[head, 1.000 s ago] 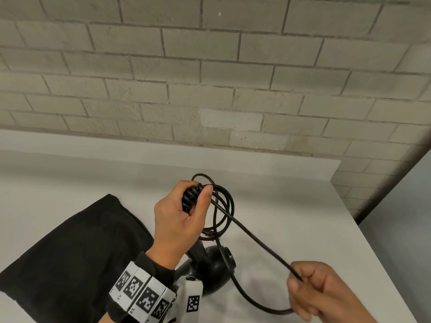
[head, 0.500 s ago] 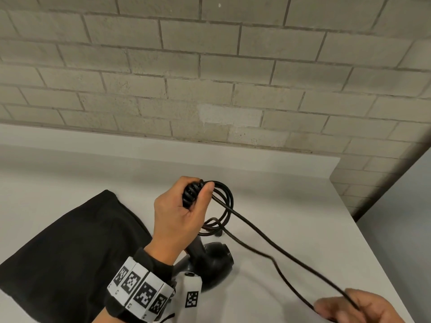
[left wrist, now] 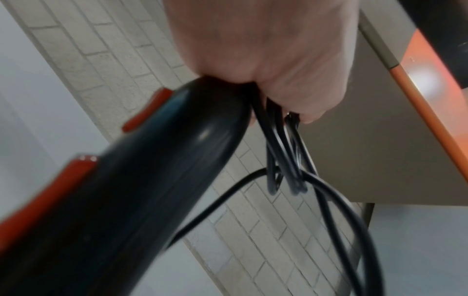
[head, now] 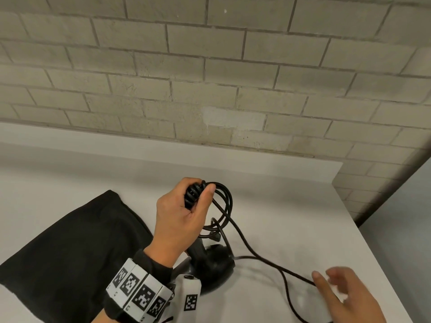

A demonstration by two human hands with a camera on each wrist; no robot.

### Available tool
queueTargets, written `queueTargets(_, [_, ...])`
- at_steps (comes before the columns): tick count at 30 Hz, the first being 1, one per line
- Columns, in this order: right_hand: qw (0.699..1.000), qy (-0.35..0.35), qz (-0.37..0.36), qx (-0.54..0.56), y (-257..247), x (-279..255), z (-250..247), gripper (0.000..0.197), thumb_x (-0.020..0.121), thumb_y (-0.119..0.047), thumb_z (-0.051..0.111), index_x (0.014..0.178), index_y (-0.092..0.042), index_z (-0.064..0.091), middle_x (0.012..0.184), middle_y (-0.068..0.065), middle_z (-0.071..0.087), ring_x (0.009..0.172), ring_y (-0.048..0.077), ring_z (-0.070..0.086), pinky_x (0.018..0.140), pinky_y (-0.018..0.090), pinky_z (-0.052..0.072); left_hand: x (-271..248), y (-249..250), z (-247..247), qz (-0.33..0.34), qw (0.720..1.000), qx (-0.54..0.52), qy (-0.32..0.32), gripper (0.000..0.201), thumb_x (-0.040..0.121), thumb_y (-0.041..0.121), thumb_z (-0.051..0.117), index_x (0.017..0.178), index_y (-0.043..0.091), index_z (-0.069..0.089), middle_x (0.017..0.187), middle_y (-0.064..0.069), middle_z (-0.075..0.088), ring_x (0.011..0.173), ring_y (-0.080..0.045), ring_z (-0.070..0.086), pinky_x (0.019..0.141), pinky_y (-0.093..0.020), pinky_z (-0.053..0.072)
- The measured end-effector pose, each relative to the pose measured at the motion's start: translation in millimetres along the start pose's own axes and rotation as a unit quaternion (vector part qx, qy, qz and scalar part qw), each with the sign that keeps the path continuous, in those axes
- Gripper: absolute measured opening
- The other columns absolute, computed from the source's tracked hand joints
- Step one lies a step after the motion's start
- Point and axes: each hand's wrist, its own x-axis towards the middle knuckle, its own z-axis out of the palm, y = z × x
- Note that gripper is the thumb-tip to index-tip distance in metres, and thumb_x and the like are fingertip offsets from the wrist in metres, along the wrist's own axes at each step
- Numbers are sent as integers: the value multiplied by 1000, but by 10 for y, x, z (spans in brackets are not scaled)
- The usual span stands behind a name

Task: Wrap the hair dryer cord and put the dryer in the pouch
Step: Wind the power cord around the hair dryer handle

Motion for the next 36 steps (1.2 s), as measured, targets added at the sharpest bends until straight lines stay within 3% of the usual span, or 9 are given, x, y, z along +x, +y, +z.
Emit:
queueTargets(2, [990,108,-87,-3,-142,-54,160,33,69,-20,87,90,-17,61,88,6,61,86,32,59,81,42,49,-6,14,1,-3,1000,-2,-3,25,89,44,57,87,19,64,56,8,55,57,-9,56,52,-7,40])
queueTargets(4, [959,163,-215,84,-489,-215,287,21,76,-30,76,88,-20,62,84,-2,60,79,13,56,75,21,45,-13,12,3,-2,1000,-2,-5,26,89,44,57,87,18,64,55,12,53,55,-5,55,52,-7,39])
queueTargets(8, [923,22,-354,149,-1019,-451,553,18,78,-42,65,85,-26,66,75,-20,58,73,-8,54,65,7,41,-23,15,2,7,1000,2,-7,30,89,43,57,87,14,65,54,9,53,54,-6,54,51,-8,39])
queueTargets(11, [942,-58,-324,63,-1128,-478,792,38,82,-61,56,112,-38,59,82,-31,55,87,-2,55,70,13,42,-44,34,-4,10,1000,5,-16,33,90,44,56,90,13,66,54,5,56,55,-11,56,50,-11,40])
queueTargets(16, [932,-43,-343,105,-1051,-375,792,8,86,-33,69,88,-40,66,74,-31,60,78,0,56,66,11,44,-38,51,-17,9,1000,1,-18,29,90,42,56,93,15,64,55,10,55,55,-7,55,50,-7,39])
queueTargets(24, [933,-87,-347,34,-934,-352,792,31,85,-63,48,101,-40,63,88,-27,57,89,-3,50,70,15,43,-58,113,33,10,999,-24,-25,26,91,41,57,92,16,64,55,7,55,54,-10,54,50,-8,39])
queueTargets(29, [895,-185,-332,233,-1032,-454,744,8,91,-38,64,85,-38,69,71,-11,66,72,6,60,69,16,46,-36,63,-11,4,1000,-12,-22,29,91,42,57,93,14,65,57,6,57,54,-8,55,50,-10,41])
queueTargets(33, [861,-103,-265,422,-884,-364,483,37,78,-63,67,81,-27,74,59,3,69,65,20,67,75,25,54,14,13,-27,-33,999,-12,-19,19,92,31,66,94,12,66,64,9,60,60,3,59,55,-4,42])
queueTargets(36, [790,-103,-306,521,-673,-238,198,28,90,-40,65,87,-13,70,61,0,66,58,18,66,65,27,57,42,-23,-24,-59,998,-25,-13,20,92,42,65,93,22,64,63,13,59,58,-4,58,56,-8,44])
